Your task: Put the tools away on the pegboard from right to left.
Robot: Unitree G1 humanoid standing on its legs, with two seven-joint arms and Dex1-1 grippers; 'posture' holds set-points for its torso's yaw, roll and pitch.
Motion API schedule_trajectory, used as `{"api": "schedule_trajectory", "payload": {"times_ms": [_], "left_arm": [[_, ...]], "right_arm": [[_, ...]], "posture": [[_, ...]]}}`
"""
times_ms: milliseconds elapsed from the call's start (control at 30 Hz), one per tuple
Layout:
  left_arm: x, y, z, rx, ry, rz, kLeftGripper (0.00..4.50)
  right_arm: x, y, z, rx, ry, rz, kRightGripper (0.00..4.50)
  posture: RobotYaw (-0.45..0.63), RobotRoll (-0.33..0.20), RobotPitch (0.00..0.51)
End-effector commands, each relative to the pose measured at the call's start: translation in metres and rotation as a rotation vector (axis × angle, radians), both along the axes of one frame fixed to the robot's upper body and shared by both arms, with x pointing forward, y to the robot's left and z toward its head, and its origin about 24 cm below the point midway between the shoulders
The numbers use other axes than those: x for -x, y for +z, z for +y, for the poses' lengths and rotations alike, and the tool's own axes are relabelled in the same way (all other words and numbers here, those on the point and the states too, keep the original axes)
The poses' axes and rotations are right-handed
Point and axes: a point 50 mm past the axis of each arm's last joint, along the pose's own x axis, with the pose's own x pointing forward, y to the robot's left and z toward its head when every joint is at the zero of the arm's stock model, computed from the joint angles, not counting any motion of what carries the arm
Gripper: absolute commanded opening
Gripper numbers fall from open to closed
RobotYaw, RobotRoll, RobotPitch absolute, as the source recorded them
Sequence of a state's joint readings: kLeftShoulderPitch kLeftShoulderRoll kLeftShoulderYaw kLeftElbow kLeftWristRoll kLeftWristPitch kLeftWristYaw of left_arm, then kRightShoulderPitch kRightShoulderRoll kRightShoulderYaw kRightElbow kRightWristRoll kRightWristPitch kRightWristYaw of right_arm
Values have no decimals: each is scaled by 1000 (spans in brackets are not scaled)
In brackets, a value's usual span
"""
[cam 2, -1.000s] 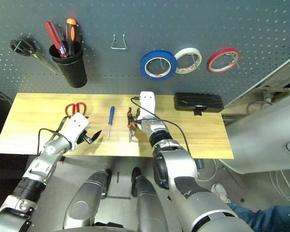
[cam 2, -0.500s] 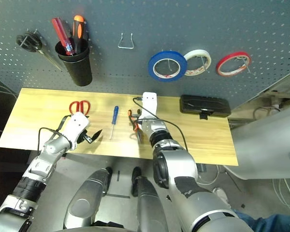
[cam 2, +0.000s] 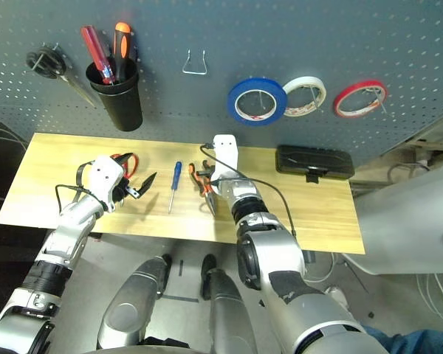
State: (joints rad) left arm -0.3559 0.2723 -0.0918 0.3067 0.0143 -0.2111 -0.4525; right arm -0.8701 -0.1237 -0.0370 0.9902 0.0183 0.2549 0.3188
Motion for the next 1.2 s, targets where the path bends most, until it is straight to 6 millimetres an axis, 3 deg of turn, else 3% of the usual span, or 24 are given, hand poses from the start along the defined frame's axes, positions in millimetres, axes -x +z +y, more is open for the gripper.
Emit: {"api": "schedule_trajectory", "payload": {"times_ms": [33, 600, 933, 1200], "left_arm": [[1, -4, -3, 9, -28, -2, 4500], [-5, 12, -1, 18, -46, -95, 4500], [-7, 16, -2, 16, -45, -115, 4500], [-8, 18, -3, 15, -49, -122, 4500]], "right_arm": [[2, 14, 4, 15, 97, -100, 271], [1, 97, 32, -108, 234, -546, 271], [-4, 131, 38, -164, 200, -703, 271], [6, 161, 47, -227, 265, -830, 271]], "posture": [[207, 0, 231], [190, 0, 218], [191, 0, 224], [187, 0, 229]]}}
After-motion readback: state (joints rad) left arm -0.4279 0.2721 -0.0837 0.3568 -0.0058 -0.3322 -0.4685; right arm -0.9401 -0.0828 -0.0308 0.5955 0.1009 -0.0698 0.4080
